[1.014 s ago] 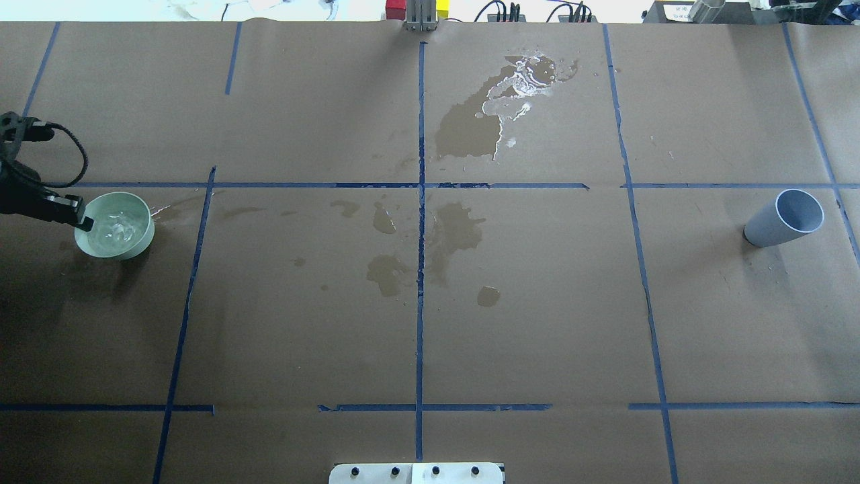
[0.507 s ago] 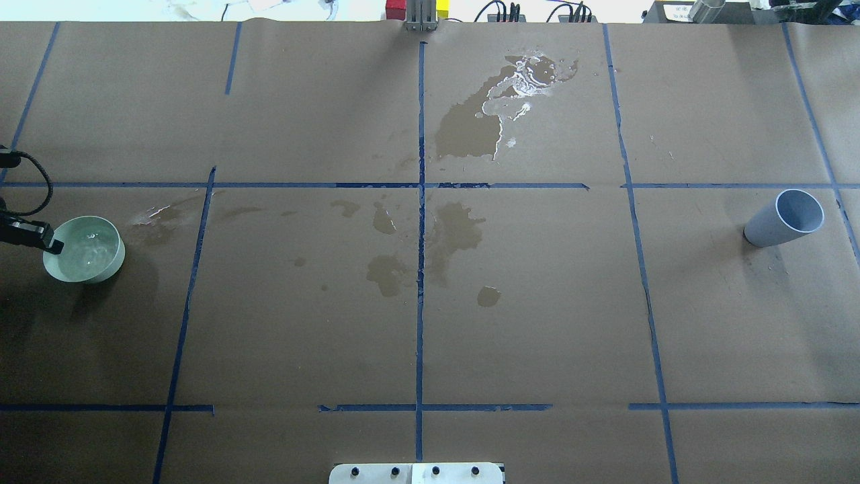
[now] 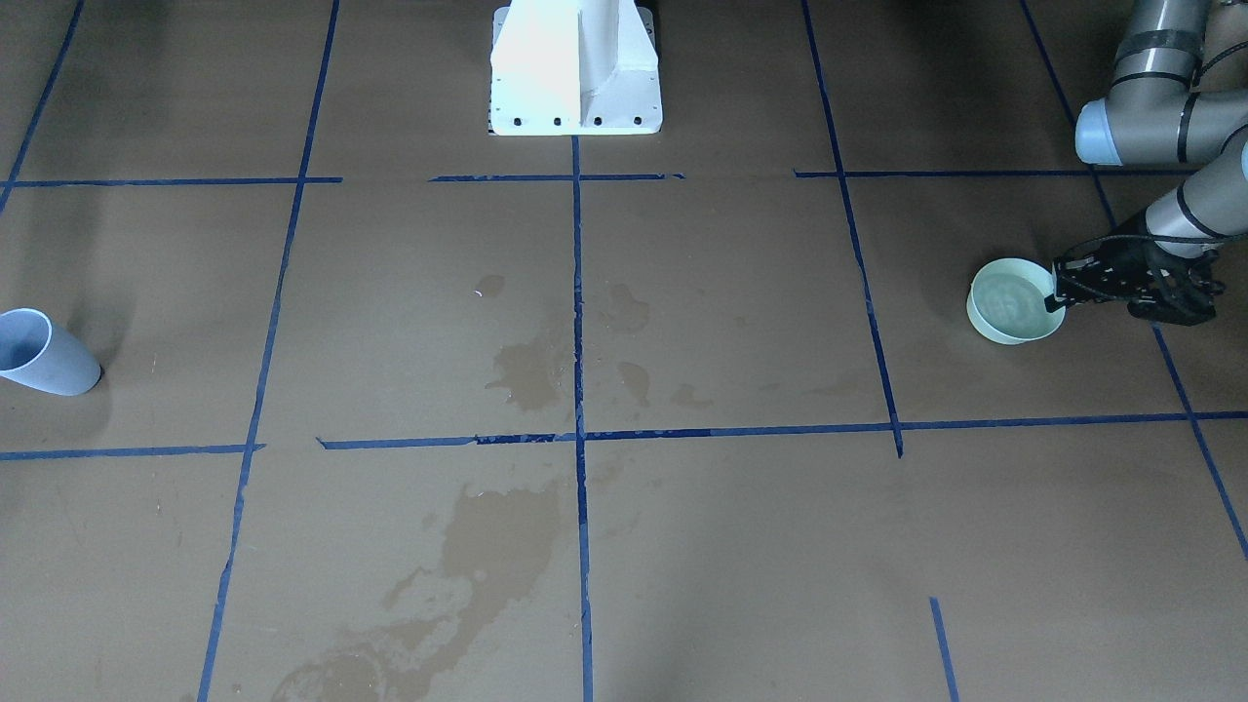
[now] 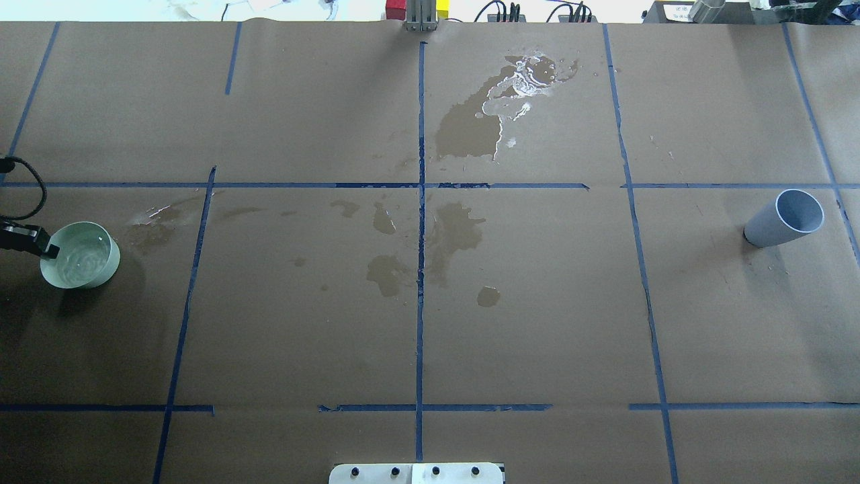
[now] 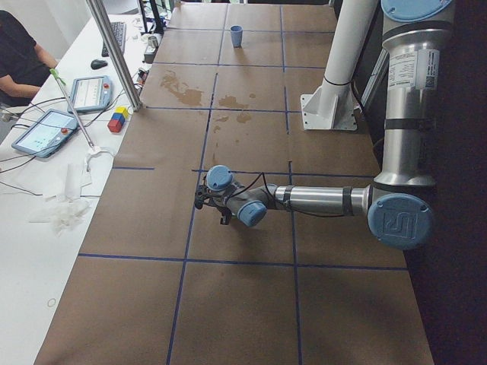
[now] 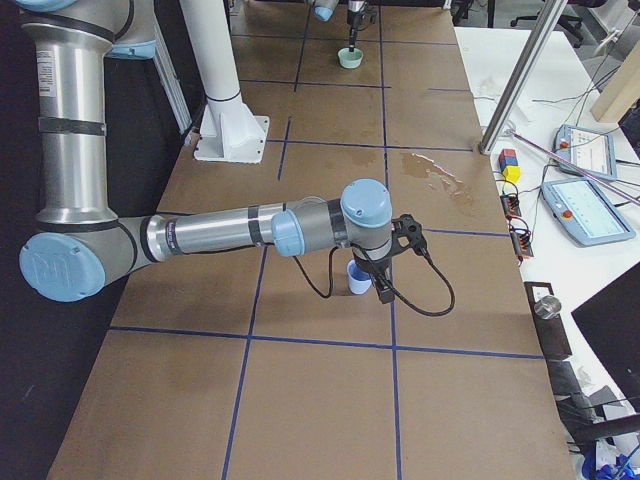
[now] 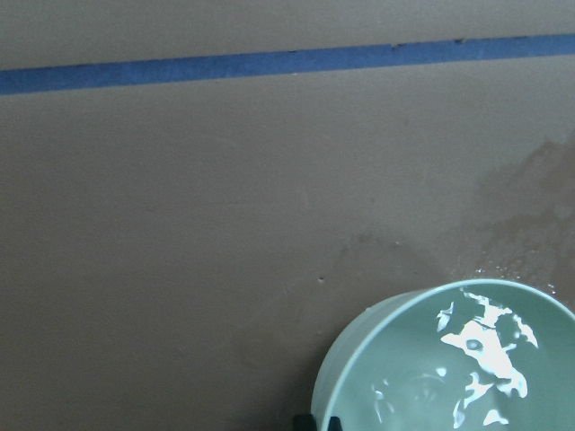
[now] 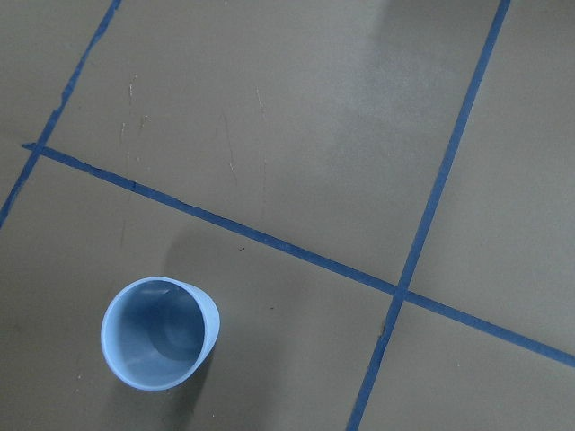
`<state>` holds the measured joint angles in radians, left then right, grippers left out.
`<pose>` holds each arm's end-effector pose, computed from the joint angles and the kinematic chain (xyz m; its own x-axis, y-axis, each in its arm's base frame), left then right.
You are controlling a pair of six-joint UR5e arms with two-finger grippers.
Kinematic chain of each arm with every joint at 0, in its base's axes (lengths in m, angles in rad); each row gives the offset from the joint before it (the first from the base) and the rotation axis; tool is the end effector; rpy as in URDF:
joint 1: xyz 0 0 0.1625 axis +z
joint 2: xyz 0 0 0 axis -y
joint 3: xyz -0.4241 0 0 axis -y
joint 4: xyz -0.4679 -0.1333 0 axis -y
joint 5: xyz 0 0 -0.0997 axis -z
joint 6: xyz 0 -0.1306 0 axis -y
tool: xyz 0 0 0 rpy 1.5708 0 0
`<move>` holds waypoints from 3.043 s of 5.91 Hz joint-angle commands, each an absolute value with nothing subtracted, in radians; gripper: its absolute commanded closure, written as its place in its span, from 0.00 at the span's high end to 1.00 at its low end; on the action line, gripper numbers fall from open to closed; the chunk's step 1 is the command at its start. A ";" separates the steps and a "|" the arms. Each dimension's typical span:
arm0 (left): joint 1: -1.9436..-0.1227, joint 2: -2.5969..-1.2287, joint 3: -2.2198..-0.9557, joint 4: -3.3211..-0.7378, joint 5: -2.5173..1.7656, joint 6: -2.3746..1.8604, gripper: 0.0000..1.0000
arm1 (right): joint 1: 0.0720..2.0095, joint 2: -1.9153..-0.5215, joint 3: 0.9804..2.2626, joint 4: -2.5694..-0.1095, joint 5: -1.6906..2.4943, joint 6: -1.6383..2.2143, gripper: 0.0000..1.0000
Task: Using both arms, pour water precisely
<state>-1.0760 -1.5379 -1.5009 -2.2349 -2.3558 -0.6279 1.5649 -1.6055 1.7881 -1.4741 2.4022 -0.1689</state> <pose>0.2417 -0.5344 0.6595 0.5954 0.1021 -0.7969 -0.0646 0.9948 0.0793 0.0335 -0.5657 0.5585 0.6621 -0.3663 0.6538 0.1187 0.9126 0.3911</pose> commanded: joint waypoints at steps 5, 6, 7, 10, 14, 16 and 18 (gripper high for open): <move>-1.395 -1.545 -1.545 -2.109 -2.393 -0.353 1.00 | 1.563 -1.609 1.783 -1.529 2.396 -0.170 1.00; -1.473 -1.549 -1.548 -1.991 -2.369 -0.151 1.00 | 1.565 -1.611 1.786 -1.567 2.398 -0.170 1.00; -1.573 -1.557 -1.561 -1.835 -2.368 0.017 1.00 | 1.563 -1.620 1.784 -1.569 2.393 -0.173 1.00; -1.605 -1.545 -1.712 -1.396 -2.378 0.108 1.00 | 1.555 -1.634 1.706 -1.565 2.382 -0.176 1.00; -1.602 -1.453 -1.761 -1.377 -2.384 0.124 1.00 | 1.514 -1.652 1.698 -1.559 2.341 -0.175 1.00; -1.598 -1.470 -1.779 -1.419 -2.382 0.089 1.00 | 1.479 -1.637 1.706 -1.554 2.338 -0.173 1.00; -1.598 -1.457 -1.783 -1.502 -2.372 0.087 1.00 | 1.480 -1.651 1.730 -1.557 2.330 -0.172 1.00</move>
